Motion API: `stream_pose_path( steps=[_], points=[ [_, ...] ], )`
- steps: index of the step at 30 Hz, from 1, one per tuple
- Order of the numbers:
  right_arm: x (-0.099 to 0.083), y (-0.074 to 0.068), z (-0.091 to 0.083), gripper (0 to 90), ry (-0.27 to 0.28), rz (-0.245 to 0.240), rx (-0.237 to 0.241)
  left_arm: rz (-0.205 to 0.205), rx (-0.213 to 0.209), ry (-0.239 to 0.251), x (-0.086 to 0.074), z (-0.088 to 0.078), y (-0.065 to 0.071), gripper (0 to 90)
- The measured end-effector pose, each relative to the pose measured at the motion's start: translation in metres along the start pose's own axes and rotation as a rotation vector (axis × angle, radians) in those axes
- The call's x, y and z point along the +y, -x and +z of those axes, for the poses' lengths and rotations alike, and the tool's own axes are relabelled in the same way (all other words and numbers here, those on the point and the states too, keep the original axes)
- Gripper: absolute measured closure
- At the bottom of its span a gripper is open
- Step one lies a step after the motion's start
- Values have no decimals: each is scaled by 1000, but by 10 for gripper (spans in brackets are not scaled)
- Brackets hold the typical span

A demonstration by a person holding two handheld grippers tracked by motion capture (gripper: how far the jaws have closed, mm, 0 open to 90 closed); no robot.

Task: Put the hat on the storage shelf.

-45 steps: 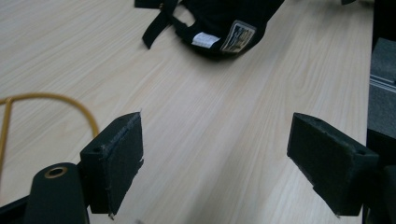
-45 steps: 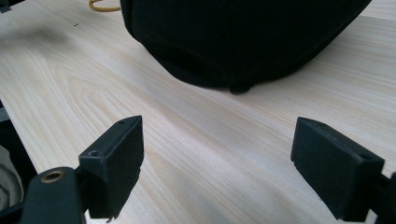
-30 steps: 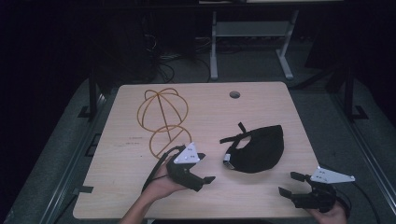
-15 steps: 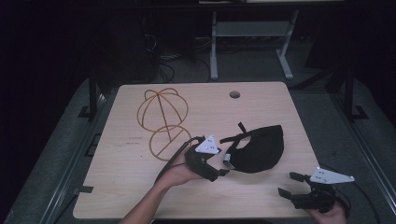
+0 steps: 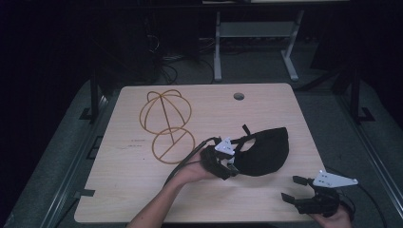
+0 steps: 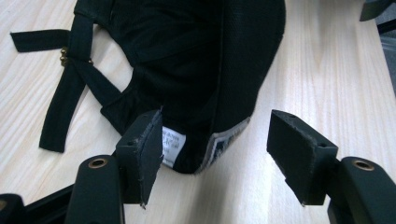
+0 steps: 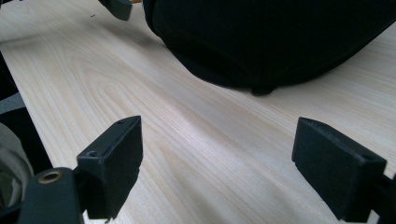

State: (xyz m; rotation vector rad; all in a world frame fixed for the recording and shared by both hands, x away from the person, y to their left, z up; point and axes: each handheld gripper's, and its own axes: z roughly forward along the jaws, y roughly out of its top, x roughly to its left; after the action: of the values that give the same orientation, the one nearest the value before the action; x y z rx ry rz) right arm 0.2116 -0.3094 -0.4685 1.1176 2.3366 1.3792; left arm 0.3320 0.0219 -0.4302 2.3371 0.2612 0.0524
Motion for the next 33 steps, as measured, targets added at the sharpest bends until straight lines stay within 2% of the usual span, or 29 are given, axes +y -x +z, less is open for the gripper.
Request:
stream_pose_path(
  steps=[3,4,5,7,8,9,11,15,20,23,27,29,30,33],
  points=[
    [0,0,-1,155,13,10,-4,15,-8,-12,3,4,1,399],
    [0,0,-1,155,15,14,-4,30,-14,-34,5,7,2,422],
    [0,2,-1,155,16,13,-4,51,-22,-58,7,12,3,468],
    [0,2,-1,155,7,28,-9,51,-26,-64,8,13,3,550],
    [0,2,-1,155,7,28,-9,49,-23,-68,9,14,3,550],
    [0,2,-2,156,5,23,6,56,-37,-64,10,15,5,639],
    [1,3,-4,159,13,28,26,64,-38,-65,13,15,7,662],
    [1,4,-5,194,25,24,28,88,-42,-73,18,14,12,705],
    [2,0,-5,217,29,12,29,125,-43,-47,30,5,19,770],
    [5,-2,-5,220,56,8,23,150,-57,-36,43,-2,24,808],
    [9,-5,-5,227,70,-3,20,157,-65,-20,51,-8,25,815],
    [14,-10,-5,227,83,-23,16,147,-83,11,58,-15,25,818],
    [14,-10,-5,227,83,-23,16,147,-83,11,58,-15,25,818],
    [22,-15,-6,230,122,-39,13,143,-92,27,68,-24,25,818]
  ],
)
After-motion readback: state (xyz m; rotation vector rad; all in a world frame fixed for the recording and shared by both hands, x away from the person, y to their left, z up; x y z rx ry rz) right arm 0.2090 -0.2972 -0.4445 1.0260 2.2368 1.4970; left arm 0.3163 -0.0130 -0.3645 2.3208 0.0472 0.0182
